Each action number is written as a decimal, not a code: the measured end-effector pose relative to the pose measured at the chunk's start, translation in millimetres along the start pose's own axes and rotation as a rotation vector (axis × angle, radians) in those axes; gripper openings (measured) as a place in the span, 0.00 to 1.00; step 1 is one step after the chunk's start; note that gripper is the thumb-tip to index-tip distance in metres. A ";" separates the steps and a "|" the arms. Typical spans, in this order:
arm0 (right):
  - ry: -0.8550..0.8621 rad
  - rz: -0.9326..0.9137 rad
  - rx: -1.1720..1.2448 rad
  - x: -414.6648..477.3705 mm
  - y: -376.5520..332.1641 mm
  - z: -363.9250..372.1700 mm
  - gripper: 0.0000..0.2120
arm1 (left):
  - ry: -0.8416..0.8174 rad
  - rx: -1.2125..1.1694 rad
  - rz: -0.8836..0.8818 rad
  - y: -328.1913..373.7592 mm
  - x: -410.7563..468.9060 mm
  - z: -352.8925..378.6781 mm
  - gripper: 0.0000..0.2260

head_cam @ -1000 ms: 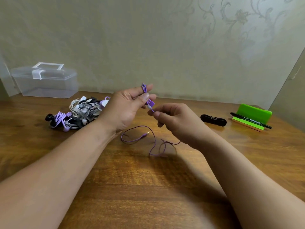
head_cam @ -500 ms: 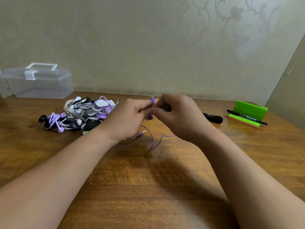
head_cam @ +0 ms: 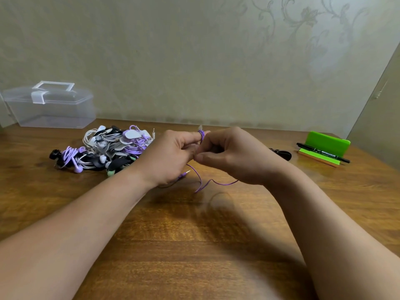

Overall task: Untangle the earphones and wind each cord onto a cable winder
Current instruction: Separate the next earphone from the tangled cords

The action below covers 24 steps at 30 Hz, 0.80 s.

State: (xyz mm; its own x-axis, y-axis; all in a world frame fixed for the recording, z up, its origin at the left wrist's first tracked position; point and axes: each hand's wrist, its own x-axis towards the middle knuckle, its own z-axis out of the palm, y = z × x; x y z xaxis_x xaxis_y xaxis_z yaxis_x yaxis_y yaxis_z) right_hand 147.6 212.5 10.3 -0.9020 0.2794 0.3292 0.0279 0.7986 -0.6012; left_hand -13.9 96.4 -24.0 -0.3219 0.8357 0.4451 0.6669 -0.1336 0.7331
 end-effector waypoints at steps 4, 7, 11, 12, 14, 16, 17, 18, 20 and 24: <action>0.100 0.025 0.023 -1.9 5.0 -13.4 0.05 | -0.122 0.041 -0.037 3.4 -3.2 -0.2 0.09; 0.173 0.078 0.007 -1.8 10.8 -16.6 0.05 | -0.187 0.020 -0.040 9.7 -5.0 -4.1 0.13; 0.175 0.067 0.053 -1.3 9.8 -19.5 0.05 | -0.253 -0.122 -0.037 13.5 -5.6 -7.1 0.10; 0.168 0.060 0.114 -1.4 10.5 -20.5 0.05 | -0.269 -0.164 -0.041 14.5 -6.2 -7.9 0.10; 0.160 0.056 0.267 -1.7 14.2 -22.2 0.06 | -0.330 -0.253 -0.067 16.0 -7.6 -8.8 0.13; 0.201 0.071 0.392 -0.3 21.6 -25.4 0.05 | -0.432 -0.376 -0.115 18.7 -10.4 -8.8 0.16; 0.228 0.080 0.446 0.5 25.5 -26.0 0.05 | -0.468 -0.454 -0.132 21.3 -11.9 -8.1 0.17; 0.250 0.091 0.494 1.6 29.1 -24.3 0.05 | -0.475 -0.539 -0.136 24.0 -13.1 -7.8 0.18; 0.265 0.106 0.552 4.5 32.9 -14.1 0.05 | -0.395 -0.686 -0.126 26.9 -11.8 -7.2 0.19; 0.208 0.136 0.398 9.2 26.2 14.4 0.12 | -0.143 -0.787 -0.170 20.0 -3.1 -8.4 0.19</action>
State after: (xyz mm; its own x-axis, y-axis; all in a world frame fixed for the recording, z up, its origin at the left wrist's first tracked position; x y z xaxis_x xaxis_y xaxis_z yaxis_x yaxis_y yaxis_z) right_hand 133.8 228.4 -12.9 -0.7951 0.5004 0.3426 -0.0641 0.4924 -0.8680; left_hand -5.2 86.7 -6.4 -0.2515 0.9311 0.2641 -0.0677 -0.2891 0.9549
